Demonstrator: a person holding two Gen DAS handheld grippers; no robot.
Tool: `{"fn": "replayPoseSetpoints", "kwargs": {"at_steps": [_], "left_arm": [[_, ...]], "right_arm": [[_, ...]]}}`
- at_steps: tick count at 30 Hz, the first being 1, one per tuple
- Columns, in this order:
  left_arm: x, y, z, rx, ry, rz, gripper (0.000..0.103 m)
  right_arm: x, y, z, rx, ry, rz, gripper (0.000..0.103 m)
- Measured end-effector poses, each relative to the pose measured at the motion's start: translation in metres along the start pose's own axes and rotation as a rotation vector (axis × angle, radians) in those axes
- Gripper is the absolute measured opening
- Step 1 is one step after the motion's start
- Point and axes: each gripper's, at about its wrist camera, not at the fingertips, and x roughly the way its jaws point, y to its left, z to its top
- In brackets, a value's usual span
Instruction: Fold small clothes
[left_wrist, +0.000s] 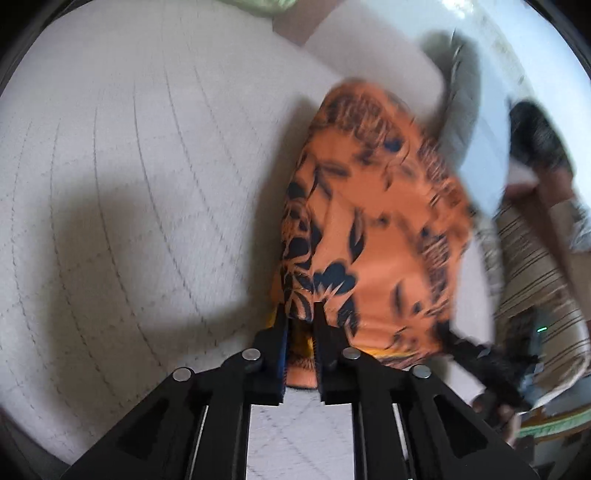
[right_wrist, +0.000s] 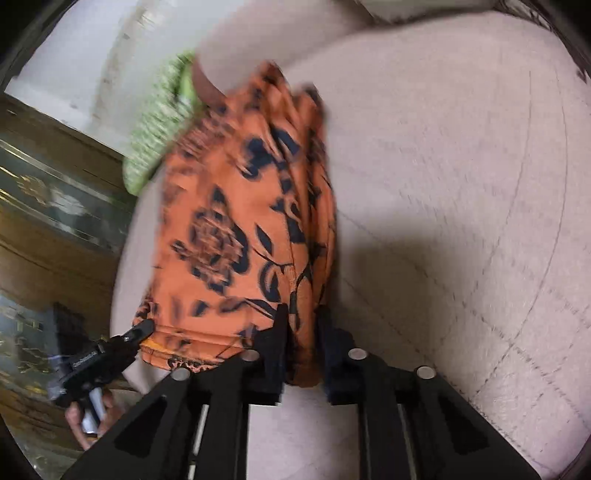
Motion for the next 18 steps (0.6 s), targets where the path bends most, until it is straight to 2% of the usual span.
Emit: {"fn": "replayPoseSetpoints", "kwargs": {"at_steps": [1, 3, 6, 11, 13, 14, 15, 18], "left_arm": [[-0.005, -0.002, -0.002, 0.005, -0.014, 0.008, 0.016], [-0.027, -0.008, -0.009, 0.020, -0.059, 0.014, 0.028], [-0.054, -0.020, -0.028, 0.062, -0.131, 0.043, 0.038], [-0.079, -0.052, -0.050, 0.134, -0.166, 0.067, 0.038], [-0.097, -0.065, -0.058, 0.163, -0.187, 0.063, 0.039], [-0.104, -0.070, -0.060, 0.172, -0.202, 0.057, 0.044], [-0.113, -0.071, -0.060, 0.174, -0.209, 0.054, 0.050], [-0.127, -0.069, -0.060, 0.144, -0.214, 0.021, 0.051]], "right_arm": [[-0.004, -0.004, -0.001, 0.019, -0.009, 0.010, 0.035], [-0.019, -0.008, -0.006, 0.075, -0.026, 0.049, 0.035], [-0.055, 0.002, -0.022, 0.046, -0.100, 0.001, 0.041], [-0.094, 0.029, -0.038, 0.039, -0.143, 0.013, 0.044], [-0.107, 0.048, -0.043, -0.001, -0.157, -0.022, 0.055], [-0.116, 0.057, -0.046, -0.013, -0.168, -0.038, 0.061], [-0.124, 0.064, -0.049, -0.018, -0.180, -0.050, 0.064], [-0.151, 0.074, -0.059, 0.002, -0.208, -0.072, 0.067]]}}
